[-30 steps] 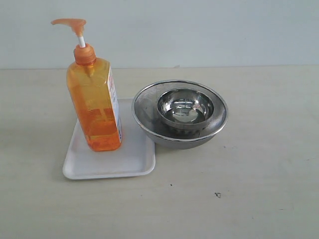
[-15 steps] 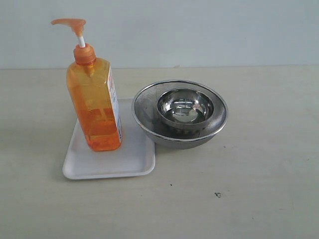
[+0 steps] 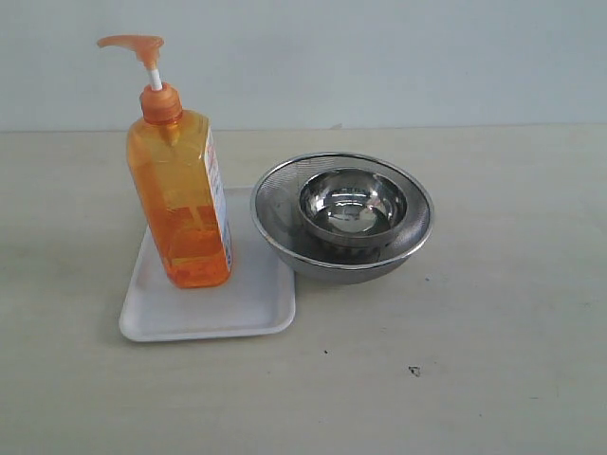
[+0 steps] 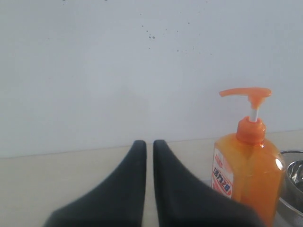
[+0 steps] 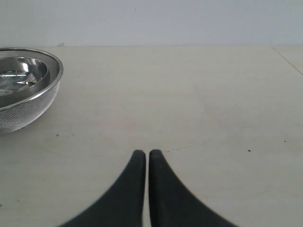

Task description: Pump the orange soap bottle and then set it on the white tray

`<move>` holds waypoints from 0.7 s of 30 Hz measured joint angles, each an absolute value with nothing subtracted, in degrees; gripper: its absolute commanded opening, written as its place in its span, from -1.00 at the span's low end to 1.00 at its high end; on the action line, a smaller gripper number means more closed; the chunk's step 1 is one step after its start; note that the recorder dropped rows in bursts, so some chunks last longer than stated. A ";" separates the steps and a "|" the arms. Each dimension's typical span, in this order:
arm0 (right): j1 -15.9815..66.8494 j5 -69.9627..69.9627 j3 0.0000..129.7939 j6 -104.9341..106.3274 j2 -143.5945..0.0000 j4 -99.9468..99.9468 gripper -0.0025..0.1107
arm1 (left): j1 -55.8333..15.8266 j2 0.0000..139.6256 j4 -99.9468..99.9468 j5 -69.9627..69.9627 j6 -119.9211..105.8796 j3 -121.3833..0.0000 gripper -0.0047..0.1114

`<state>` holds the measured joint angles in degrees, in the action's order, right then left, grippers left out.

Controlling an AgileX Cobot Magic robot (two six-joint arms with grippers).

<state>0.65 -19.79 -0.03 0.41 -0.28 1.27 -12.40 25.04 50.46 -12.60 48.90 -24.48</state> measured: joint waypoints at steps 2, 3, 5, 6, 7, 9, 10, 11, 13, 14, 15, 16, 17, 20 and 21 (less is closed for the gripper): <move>0.65 -19.79 -0.03 0.41 -0.28 1.27 -0.96 | -12.40 25.04 50.46 -12.60 48.90 -24.48 -0.84; 0.65 -19.79 -0.03 0.41 -0.28 1.27 -0.96 | -12.40 25.04 50.46 -12.60 48.90 -24.48 -0.84; 0.65 -19.79 -0.03 0.41 -0.28 1.27 -0.96 | -12.40 25.04 50.46 -12.60 48.90 -24.48 -0.84; 0.65 -19.79 -0.03 0.41 -0.28 1.27 -0.96 | -12.40 25.04 50.46 -12.60 48.90 -24.48 -0.84; 0.65 -19.79 -0.03 0.41 -0.28 1.27 -0.96 | -12.40 25.04 50.46 -12.60 48.90 -24.48 -0.84; 0.65 -19.79 -0.03 0.41 -0.28 1.27 -0.96 | -12.40 25.04 50.46 -12.60 48.90 -24.48 -0.84; 0.65 -19.79 -0.03 0.41 -0.28 1.27 -0.96 | -12.40 25.04 50.46 -12.60 48.90 -24.48 -0.84; 0.65 -19.79 -0.03 0.41 -0.28 1.27 -0.96 | -12.40 25.04 50.46 -12.60 48.90 -24.48 -0.84; 0.65 -19.79 -0.03 0.41 -0.28 1.27 -0.96 | -12.40 25.04 50.46 -12.60 48.90 -24.48 -0.84; 0.65 -19.79 -0.03 0.41 -0.28 1.27 -0.96 | -12.40 25.04 50.74 -12.60 48.90 -24.48 -0.84; 0.65 -19.79 -0.03 0.41 -0.28 1.27 -0.96 | -12.40 25.04 51.04 -12.60 48.90 -24.48 -0.84; 0.65 -19.79 -0.03 0.41 -0.28 1.27 -0.96 | -12.40 25.04 51.14 -12.60 48.90 -24.48 -0.84; 0.65 -19.79 -0.03 0.41 -0.28 1.27 -0.96 | -12.40 24.94 51.33 -12.60 48.90 -24.48 -0.84; 0.65 -19.79 -0.03 0.41 -0.28 1.27 -0.96 | -12.40 22.69 51.11 -12.60 48.90 -24.45 -0.84; 0.65 -19.79 -0.03 0.41 -0.28 1.27 -0.96 | -12.40 21.26 50.41 -12.35 48.90 -24.23 -0.84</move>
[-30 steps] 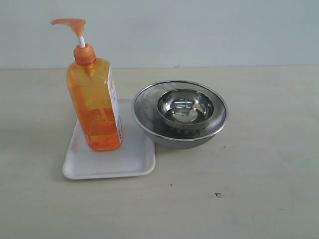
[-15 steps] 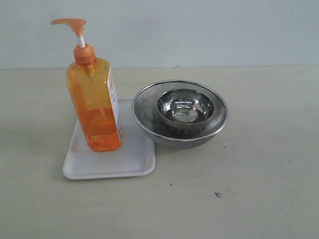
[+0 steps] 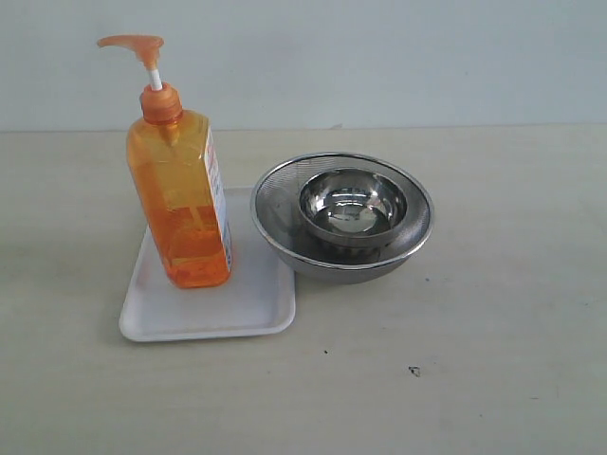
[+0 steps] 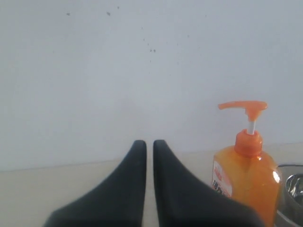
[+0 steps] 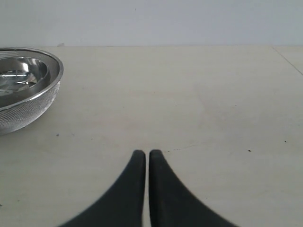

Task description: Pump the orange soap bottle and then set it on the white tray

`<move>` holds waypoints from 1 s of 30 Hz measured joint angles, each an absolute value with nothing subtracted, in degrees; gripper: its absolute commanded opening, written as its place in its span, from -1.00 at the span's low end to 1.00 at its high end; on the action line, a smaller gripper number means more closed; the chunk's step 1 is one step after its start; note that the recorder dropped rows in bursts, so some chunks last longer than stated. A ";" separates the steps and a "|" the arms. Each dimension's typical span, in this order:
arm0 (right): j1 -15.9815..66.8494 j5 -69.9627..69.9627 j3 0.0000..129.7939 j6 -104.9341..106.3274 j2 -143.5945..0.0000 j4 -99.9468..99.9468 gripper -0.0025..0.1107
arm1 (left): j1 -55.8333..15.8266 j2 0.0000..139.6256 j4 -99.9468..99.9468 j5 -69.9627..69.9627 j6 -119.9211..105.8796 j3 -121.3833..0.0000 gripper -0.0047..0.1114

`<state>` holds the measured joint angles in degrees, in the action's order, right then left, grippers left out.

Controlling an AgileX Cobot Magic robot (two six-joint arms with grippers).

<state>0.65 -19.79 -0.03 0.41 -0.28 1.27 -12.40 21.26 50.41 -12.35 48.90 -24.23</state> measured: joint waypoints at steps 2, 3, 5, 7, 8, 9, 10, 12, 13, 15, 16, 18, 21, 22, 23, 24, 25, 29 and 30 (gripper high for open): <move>0.65 -19.79 -0.03 0.41 -0.28 1.27 -0.96 | -11.87 17.90 48.70 -11.97 48.90 -23.51 -0.84; 0.65 -19.79 -0.03 0.41 -0.28 1.27 -0.96 | -11.49 15.30 47.22 -11.97 48.90 -22.85 -0.84; 0.65 -19.79 -0.03 0.41 -0.28 1.27 -0.96 | -11.19 11.49 44.80 -11.97 48.90 -21.67 -0.84; 0.65 -19.79 -0.03 0.41 -0.28 1.27 -0.96 | -10.65 6.58 42.11 -11.84 48.90 -19.90 -0.84; 0.65 -19.79 -0.03 0.41 -0.28 1.27 -0.96 | -10.56 4.24 40.82 -11.84 48.90 -18.94 -0.84; 0.65 -19.79 -0.03 0.41 -0.28 1.27 -0.96 | -10.41 2.29 39.49 -11.84 48.90 -18.00 -0.84; 0.65 -19.79 -0.03 0.41 -0.28 1.27 -0.96 | -10.41 1.11 38.40 -11.84 48.90 -17.13 -0.84; 0.65 -19.79 -0.03 0.41 -0.28 1.27 -0.96 | -10.41 0.38 36.13 -11.96 48.90 -15.80 -0.84; 0.65 -19.79 -0.03 0.41 -0.28 1.27 -0.96 | -10.41 0.38 35.09 -11.96 48.90 -15.44 -0.84; 0.65 -19.79 -0.03 0.41 -0.28 1.27 -0.96 | -10.41 0.26 31.60 -11.96 48.90 -15.03 -0.84; 0.65 -19.79 -0.03 0.41 -0.28 1.27 -0.96 | -10.41 0.26 29.40 -11.96 48.90 -15.03 -0.84; 0.65 -19.79 -0.03 0.41 -0.28 1.27 -0.96 | -10.41 0.13 24.71 -11.96 48.90 -15.03 -0.84; 0.65 -19.79 -0.03 0.41 -0.28 1.27 -0.96 | -10.41 0.13 22.25 -11.96 47.53 -15.03 -0.84; 0.65 -19.79 -0.03 0.41 -0.28 1.27 -0.96 | -10.41 0.13 22.38 -12.07 44.72 -14.90 -0.84; 0.65 -19.79 -0.03 0.41 -0.28 1.27 -0.96 | -10.41 0.13 22.64 -12.40 40.54 -14.86 -0.84; 0.65 -19.79 -0.03 0.41 -0.28 1.27 -0.96 | -10.41 0.13 22.62 -12.93 35.50 -14.70 -0.84; 0.65 -19.79 -0.03 0.41 -0.28 1.27 -0.96 | -10.41 0.13 22.29 -13.62 30.05 -14.46 -0.84; 0.65 -19.81 -0.03 0.41 -0.28 1.27 -0.96 | -10.41 0.13 16.90 -16.55 11.52 -13.48 -0.84; 0.65 -19.92 -0.03 0.41 -0.28 1.27 -0.96 | -10.41 0.13 15.08 -16.80 7.55 -13.39 -0.84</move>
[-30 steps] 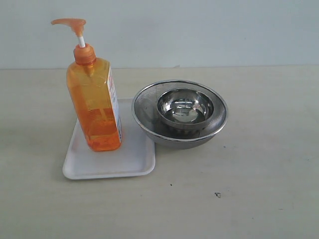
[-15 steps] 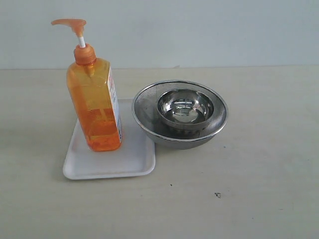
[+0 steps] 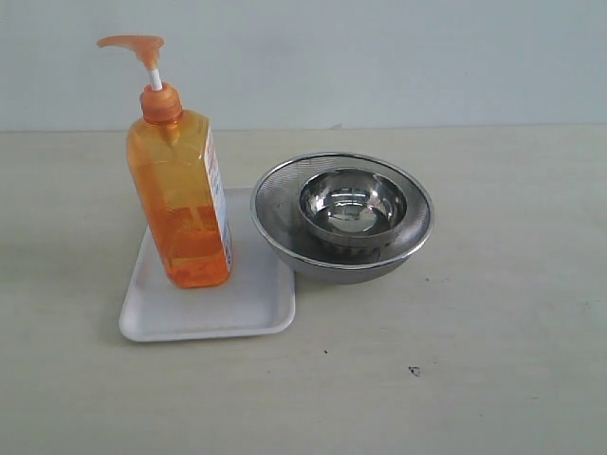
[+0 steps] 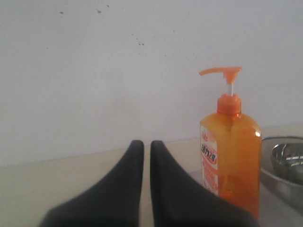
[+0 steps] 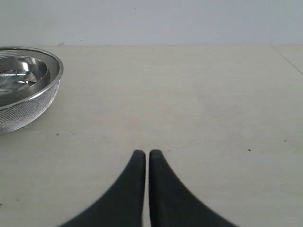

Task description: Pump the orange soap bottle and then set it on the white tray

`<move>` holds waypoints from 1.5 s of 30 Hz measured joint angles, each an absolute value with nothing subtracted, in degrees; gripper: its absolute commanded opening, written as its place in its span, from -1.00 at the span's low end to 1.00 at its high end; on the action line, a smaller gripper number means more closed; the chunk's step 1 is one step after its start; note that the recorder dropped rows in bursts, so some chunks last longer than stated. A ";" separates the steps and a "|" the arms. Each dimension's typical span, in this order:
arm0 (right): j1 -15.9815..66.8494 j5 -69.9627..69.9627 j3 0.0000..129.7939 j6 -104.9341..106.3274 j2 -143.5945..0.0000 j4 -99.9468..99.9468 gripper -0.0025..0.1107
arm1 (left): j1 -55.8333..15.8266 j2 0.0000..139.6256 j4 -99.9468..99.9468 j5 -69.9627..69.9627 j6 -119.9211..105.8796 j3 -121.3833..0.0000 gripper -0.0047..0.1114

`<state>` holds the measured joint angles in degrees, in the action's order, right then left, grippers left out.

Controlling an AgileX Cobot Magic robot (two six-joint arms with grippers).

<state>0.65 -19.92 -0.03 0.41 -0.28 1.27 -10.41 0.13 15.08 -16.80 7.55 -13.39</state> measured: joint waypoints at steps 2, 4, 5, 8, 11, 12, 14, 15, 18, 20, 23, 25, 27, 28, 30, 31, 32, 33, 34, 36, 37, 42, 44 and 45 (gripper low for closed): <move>0.65 -20.02 -0.03 0.41 -0.28 1.27 -0.96 | -10.41 0.13 12.30 -17.06 1.83 -13.05 -0.84; 0.65 -20.02 -0.03 0.41 -0.28 1.27 -0.96 | -10.41 0.13 10.34 -17.78 -0.76 -12.69 -0.84; 0.65 -20.02 -0.03 0.41 -0.28 1.27 -0.96 | -10.41 0.13 9.85 -18.05 -1.31 -12.54 -0.84; 0.65 -20.02 -0.03 0.41 -0.28 1.27 -0.96 | -10.41 0.13 8.38 -18.75 -2.02 -11.28 -0.84; 0.65 -20.15 -0.03 0.41 -0.28 1.27 -0.96 | -10.41 0.13 7.21 -19.13 -2.24 -9.02 -0.84; 0.65 -20.14 -0.03 0.41 -0.28 1.27 -0.96 | -10.41 0.13 6.77 -19.12 -2.24 -8.17 -0.84; 0.65 -20.14 -0.03 0.41 -0.28 1.27 -0.96 | -10.41 0.13 6.18 -19.23 -2.24 -6.74 -0.84; 0.65 -20.14 -0.03 0.41 -0.28 1.27 -0.96 | -10.41 0.13 5.89 -19.23 -2.24 -6.07 -0.84; 0.65 -20.14 -0.03 0.41 -0.28 1.27 -0.96 | -10.41 0.13 4.84 -19.23 -2.24 -4.31 -0.84; 0.65 -20.14 -0.03 0.41 -0.28 1.27 -0.96 | -10.29 0.13 4.17 -18.94 -2.24 -2.91 -0.84; 0.65 -20.14 -0.03 0.41 -0.28 1.27 -0.96 | -8.97 0.13 1.85 -18.82 -2.24 -0.71 -0.84; 0.65 -20.14 -0.03 0.41 -0.28 1.27 -0.96 | -7.55 0.13 0.00 -18.82 -2.24 -0.23 -0.84; 0.65 -20.14 -0.03 0.41 -0.28 1.27 -0.96 | -5.83 0.13 -0.93 -18.82 -2.24 -0.23 -0.84; 0.65 -20.14 -0.03 0.41 -0.28 1.27 -0.96 | -5.06 0.13 -1.30 -18.82 -2.24 -0.23 -0.84; 0.65 -20.14 -0.03 0.41 -0.28 1.27 -0.96 | -3.85 0.13 -1.54 -18.71 -2.24 -0.23 -0.84; 0.65 -20.14 -0.03 0.41 -0.28 1.27 -0.96 | -3.23 0.13 -1.66 -18.71 -2.24 -0.23 -0.84; 0.65 -20.14 -0.03 0.41 -0.28 1.27 -0.96 | -2.92 0.13 -1.66 -18.71 -2.24 -0.23 -0.84; 0.65 -20.14 -0.03 0.41 -0.28 1.27 -0.96 | -2.78 0.13 -1.66 -18.62 -2.24 -0.23 -0.84; 0.65 -20.14 -0.03 0.41 -0.28 1.27 -0.96 | -2.55 0.13 -1.66 -18.48 -2.24 -0.23 -0.84; 0.65 -20.14 -0.03 0.41 -0.28 1.27 -0.96 | -2.55 0.13 -1.77 -18.49 -2.24 -0.23 -0.84; 0.65 -20.14 -0.03 0.41 -0.28 1.27 -0.96 | -2.55 0.13 -1.77 -18.49 -2.24 -0.23 -0.84; 0.65 -20.14 -0.03 0.41 -0.28 1.27 -0.96 | -2.55 0.13 -1.77 -18.49 -1.24 -0.23 -0.84; 0.65 -20.14 -0.03 0.41 -0.28 1.27 -0.96 | -2.55 0.13 -1.77 -18.49 -1.18 -0.23 -0.84; 0.65 -20.14 -0.03 0.41 -0.28 1.27 -0.96 | -2.55 0.13 -1.77 -18.49 -1.18 -0.23 -0.84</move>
